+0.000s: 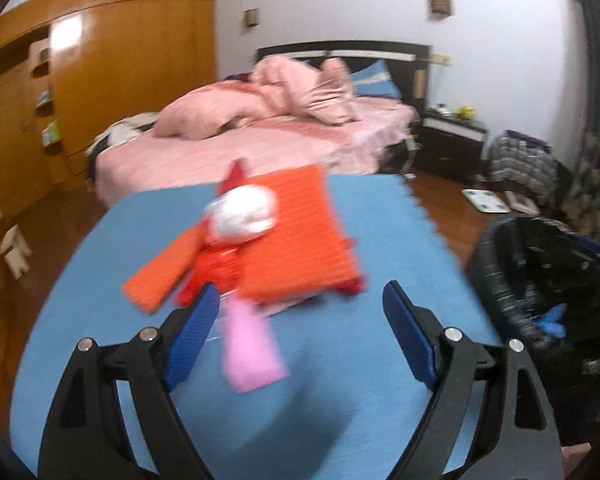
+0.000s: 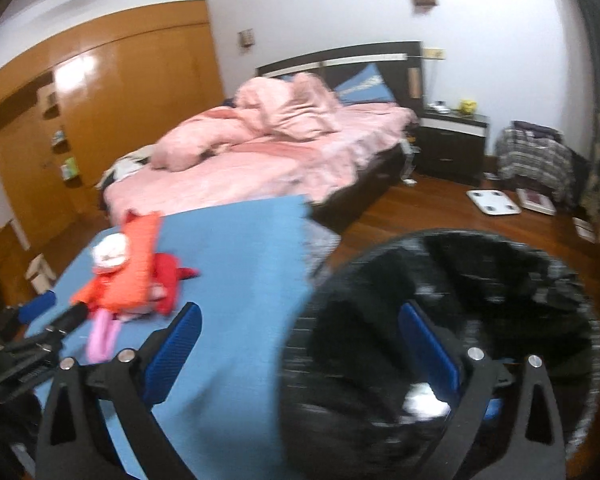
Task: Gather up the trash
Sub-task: 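Grasp the pink mask on the table with the left tool, then grasp the white tissue ball with the right tool while the left tool holds the pink mask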
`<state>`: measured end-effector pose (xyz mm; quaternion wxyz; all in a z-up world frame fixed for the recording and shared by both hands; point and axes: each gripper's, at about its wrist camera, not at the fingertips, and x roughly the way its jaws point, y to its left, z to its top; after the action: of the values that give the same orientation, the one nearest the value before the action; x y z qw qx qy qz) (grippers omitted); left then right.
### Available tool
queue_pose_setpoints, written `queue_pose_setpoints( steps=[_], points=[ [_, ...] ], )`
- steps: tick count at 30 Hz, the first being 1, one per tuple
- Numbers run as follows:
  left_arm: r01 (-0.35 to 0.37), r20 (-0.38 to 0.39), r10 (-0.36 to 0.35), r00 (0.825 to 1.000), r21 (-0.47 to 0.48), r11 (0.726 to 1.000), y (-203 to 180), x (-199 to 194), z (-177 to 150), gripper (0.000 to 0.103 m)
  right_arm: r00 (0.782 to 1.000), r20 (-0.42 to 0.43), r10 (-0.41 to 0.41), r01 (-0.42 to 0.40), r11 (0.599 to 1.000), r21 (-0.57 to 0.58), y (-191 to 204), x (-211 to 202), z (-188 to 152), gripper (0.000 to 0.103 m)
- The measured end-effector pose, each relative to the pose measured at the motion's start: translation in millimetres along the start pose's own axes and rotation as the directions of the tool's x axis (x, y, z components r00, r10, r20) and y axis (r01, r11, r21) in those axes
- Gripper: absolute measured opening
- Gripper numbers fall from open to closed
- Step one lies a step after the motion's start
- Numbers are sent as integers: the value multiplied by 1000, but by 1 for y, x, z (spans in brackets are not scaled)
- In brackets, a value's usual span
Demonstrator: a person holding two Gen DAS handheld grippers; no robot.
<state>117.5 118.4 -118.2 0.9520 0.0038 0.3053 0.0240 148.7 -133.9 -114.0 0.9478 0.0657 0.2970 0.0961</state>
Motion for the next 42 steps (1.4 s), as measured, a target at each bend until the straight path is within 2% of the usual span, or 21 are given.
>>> queue_pose_setpoints(
  steps=[6,12,18,20,21,23,24,25,31,37,42],
  points=[
    [-100,-66,96,993,-49,994,47,13,-13,79,998,-34,43,-46,996,-76,60,38,-11,97],
    [-100,-115,91,989,-75,992,63,29,-24,77,994,-93,54,-65,991,-117,80,68,-24,97],
    [-65,-166,48,985,-98,993,62,50,-27,75,988,-138,62,-81,987,-137,80,74,-33,97],
    [-54,-189,36,981,-95,994,60,58,-29,67,988,-143,63,-83,987,-139,78,74,-33,97],
    [-44,-201,25,979,-92,995,58,62,-29,60,987,-145,61,-82,987,-140,78,75,-34,97],
    [-16,-228,-3,974,-84,996,55,71,-30,43,987,-150,62,-83,987,-137,77,77,-34,97],
    [5,-241,-24,970,-78,997,54,74,-30,27,987,-151,61,-82,987,-135,76,78,-34,97],
    [19,-249,-36,968,-72,997,53,76,-31,17,986,-152,62,-83,987,-134,76,78,-35,97],
    [37,-202,-56,978,-95,995,57,64,-32,7,987,-152,59,-79,988,-130,75,79,-35,97],
    [30,-158,-45,986,-95,995,65,37,-33,6,988,-139,64,-82,989,-127,77,77,-33,97],
    [-25,-129,7,992,-137,990,91,21,-35,6,989,-127,80,-96,987,-132,89,77,-29,97]
  ],
)
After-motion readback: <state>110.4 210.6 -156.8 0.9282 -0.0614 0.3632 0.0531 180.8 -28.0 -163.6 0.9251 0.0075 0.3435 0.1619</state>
